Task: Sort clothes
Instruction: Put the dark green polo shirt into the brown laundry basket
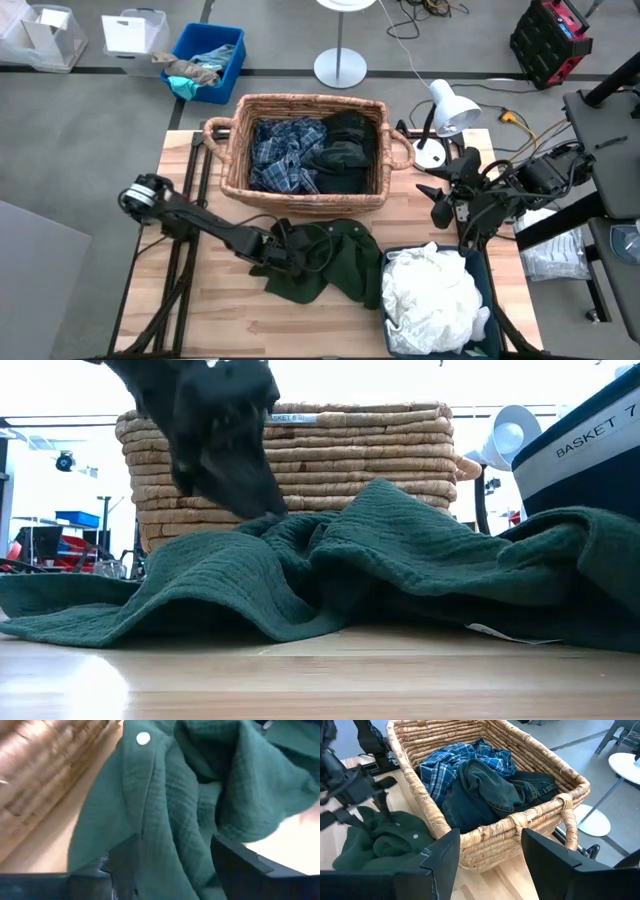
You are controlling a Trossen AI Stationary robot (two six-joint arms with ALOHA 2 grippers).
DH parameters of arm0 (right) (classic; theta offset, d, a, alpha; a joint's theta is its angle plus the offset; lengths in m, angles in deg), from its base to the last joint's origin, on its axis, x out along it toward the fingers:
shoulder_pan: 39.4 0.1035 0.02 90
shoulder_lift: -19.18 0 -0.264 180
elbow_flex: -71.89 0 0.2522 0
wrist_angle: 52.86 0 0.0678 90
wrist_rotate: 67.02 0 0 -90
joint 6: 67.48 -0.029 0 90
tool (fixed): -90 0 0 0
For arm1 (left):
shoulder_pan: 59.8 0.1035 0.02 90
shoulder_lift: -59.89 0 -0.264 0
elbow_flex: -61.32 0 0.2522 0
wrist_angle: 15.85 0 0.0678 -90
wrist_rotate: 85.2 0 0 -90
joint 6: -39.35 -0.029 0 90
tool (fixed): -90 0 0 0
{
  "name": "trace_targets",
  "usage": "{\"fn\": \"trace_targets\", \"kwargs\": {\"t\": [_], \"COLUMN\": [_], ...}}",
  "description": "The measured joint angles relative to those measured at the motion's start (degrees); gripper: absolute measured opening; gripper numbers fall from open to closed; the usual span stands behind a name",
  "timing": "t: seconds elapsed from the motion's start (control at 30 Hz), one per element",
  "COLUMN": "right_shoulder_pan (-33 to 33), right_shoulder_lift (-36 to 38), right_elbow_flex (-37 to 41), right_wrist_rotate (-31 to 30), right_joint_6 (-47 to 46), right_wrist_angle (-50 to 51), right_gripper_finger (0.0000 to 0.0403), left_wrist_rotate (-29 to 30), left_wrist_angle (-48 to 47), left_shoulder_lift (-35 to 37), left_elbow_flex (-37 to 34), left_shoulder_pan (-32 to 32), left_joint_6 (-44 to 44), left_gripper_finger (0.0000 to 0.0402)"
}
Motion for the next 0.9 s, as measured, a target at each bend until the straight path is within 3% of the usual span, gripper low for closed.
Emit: {"fn": "trace_targets", "kwargs": {"t": [0.3,0.43,0.6,0.9], "right_shoulder_pan": [0.0,0.0,0.0,0.0], "right_shoulder_lift": [0.0,0.0,0.0,-0.01], "right_elbow_flex": [0.0,0.01,0.02,0.04], "right_wrist_rotate": [0.0,0.0,-0.41,-1.74], "right_joint_6": [0.0,-0.2,-0.16,0.69], "right_wrist_angle": [-0.2,-0.22,-0.2,-0.15], "right_gripper_finger": [0.0203,0.0203,0.0203,0.0203], "left_wrist_rotate": [0.2,-0.22,-1.39,-5.94], "left_wrist_angle": [6.09,7.0,6.84,7.27], "left_shoulder_lift": [-6.77,-8.07,-8.07,-4.31], "left_elbow_flex": [-1.99,-1.67,-1.71,-1.71], "left_shoulder_pan": [1.4,1.35,1.59,-0.15], "left_joint_6": [1.02,2.34,3.67,4.08], "left_gripper_finger": [0.0208,0.0148,0.0019,0.0002]}}
